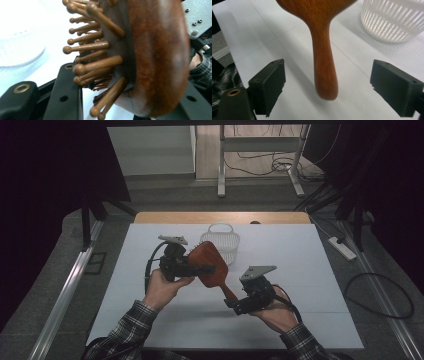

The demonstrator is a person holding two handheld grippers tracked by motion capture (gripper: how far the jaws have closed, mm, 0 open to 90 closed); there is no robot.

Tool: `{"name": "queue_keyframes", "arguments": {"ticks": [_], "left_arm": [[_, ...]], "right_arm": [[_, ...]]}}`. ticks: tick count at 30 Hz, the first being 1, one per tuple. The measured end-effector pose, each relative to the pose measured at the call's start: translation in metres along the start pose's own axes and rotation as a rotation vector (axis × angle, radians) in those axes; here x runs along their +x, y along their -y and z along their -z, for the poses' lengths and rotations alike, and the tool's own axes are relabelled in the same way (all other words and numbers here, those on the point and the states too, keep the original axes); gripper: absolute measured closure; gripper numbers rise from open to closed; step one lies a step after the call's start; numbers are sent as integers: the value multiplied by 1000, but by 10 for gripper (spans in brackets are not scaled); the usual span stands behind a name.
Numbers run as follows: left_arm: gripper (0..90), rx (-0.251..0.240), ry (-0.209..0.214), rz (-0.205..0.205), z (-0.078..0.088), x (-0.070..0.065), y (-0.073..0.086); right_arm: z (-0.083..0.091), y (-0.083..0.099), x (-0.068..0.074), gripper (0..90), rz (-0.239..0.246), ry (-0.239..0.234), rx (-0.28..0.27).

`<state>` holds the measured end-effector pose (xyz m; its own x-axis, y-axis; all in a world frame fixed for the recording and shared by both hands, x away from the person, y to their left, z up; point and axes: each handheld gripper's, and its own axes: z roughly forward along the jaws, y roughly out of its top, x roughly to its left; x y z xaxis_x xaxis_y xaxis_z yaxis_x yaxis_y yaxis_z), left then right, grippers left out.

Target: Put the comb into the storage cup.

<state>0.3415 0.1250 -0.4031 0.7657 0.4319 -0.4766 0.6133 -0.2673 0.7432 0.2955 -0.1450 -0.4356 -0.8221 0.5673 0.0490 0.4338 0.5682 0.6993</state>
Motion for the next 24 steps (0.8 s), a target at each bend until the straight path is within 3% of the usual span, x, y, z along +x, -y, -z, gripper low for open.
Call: {"name": "queue_keyframes", "arguments": {"ticks": [7,13,24], "left_arm": [[570,1,-24,-3,0,2,-4],[571,-6,-46,-2,4,5,-9],[571,-28,-76,10,14,13,-18]], "right_arm": [[6,5,-6,66,-8,11,3],[10,11,-11,15,14,43,33],[19,22,-18,0,-12,33,60]]}}
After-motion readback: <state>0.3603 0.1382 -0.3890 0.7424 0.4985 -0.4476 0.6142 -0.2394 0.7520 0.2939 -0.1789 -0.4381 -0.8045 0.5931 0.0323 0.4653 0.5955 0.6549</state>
